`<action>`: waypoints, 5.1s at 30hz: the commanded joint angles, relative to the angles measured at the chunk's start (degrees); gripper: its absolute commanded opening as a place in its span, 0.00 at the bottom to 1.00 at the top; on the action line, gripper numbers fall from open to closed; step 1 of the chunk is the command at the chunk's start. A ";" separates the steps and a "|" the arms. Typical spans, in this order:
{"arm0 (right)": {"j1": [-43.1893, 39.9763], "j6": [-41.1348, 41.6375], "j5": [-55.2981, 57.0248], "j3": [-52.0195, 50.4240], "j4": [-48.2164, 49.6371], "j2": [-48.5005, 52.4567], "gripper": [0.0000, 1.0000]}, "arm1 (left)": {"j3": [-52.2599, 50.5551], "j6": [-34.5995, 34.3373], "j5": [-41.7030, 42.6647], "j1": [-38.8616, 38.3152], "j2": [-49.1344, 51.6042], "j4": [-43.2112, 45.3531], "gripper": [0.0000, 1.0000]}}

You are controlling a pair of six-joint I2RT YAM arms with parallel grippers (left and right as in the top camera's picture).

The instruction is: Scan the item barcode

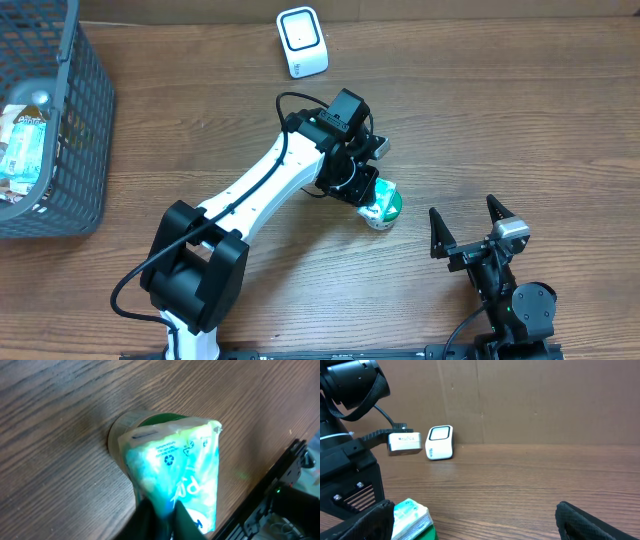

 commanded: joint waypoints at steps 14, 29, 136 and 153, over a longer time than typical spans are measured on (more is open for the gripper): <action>-0.07 -0.09 0.33 -0.61 0.28 -0.15 1.00 | 3.58 -0.83 -1.53 0.50 -3.04 -2.60 0.04; -0.07 -0.09 0.33 -0.61 0.28 -0.15 1.00 | 2.16 -31.17 -41.07 -3.91 -5.18 -13.46 0.04; -0.07 -0.07 0.33 -0.61 0.28 -0.15 1.00 | -16.50 -28.89 -25.86 1.88 0.50 10.36 0.04; -0.07 -0.09 0.33 -0.61 0.28 -0.15 1.00 | -16.50 -25.81 -9.11 1.57 0.50 4.42 0.04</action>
